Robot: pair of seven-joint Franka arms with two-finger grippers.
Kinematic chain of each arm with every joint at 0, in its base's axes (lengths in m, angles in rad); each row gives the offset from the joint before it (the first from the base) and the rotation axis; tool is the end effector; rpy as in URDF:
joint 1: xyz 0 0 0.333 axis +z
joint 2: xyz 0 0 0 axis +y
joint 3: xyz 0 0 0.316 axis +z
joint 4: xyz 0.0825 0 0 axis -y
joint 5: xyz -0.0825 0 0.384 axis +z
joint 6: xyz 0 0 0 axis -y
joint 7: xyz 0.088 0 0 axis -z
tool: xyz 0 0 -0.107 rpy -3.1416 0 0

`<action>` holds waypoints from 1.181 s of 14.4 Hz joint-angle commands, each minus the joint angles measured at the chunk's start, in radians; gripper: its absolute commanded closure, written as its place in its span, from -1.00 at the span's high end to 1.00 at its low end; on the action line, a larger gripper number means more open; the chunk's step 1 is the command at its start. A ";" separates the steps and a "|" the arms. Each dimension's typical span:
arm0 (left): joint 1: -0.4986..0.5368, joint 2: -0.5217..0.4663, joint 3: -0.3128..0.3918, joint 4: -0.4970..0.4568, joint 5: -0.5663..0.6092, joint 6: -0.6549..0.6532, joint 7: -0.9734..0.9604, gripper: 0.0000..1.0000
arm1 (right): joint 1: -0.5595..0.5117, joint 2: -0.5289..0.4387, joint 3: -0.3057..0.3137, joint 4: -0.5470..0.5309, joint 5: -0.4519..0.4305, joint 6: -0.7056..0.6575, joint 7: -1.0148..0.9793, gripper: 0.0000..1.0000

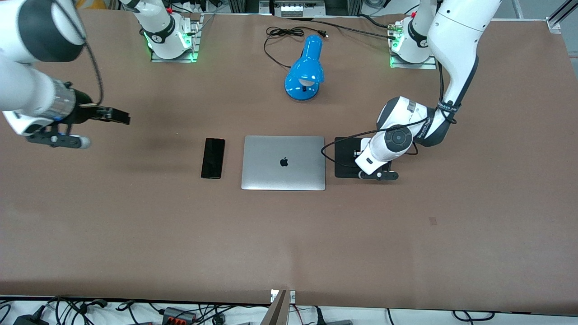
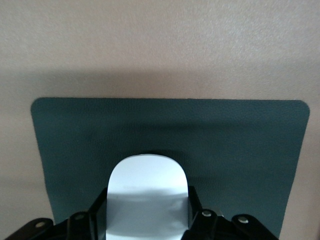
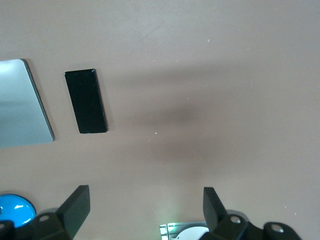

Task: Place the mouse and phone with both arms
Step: 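Release the white mouse onto the black pad with the left gripper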

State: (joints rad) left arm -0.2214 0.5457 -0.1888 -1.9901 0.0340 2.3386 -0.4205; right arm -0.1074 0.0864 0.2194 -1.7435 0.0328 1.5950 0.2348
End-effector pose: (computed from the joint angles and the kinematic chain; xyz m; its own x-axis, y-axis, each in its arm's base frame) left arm 0.5394 -0.2336 0.1748 0.9796 0.0024 -0.2008 0.0016 -1.0000 -0.0045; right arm 0.5586 0.0627 0.4988 0.9639 -0.1227 -0.2361 -0.1251 -0.9921 0.0046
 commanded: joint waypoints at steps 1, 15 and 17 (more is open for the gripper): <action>-0.004 0.002 0.003 -0.001 0.023 0.004 -0.023 1.00 | -0.023 -0.092 -0.009 -0.096 -0.007 0.036 -0.008 1.00; 0.273 -0.098 0.029 0.487 0.024 -0.568 0.317 1.00 | -0.138 -0.102 -0.003 -0.016 -0.048 0.164 0.031 1.00; 0.289 -0.147 0.032 0.501 0.145 -0.568 0.403 1.00 | -0.149 -0.099 -0.011 -0.010 -0.039 0.161 -0.065 1.00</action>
State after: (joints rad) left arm 0.0682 0.4288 -0.1524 -1.5166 0.0800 1.7961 -0.0884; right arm -0.2467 -0.0163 0.2132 -1.7629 -0.0035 1.7483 0.2184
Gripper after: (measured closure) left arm 0.000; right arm 0.000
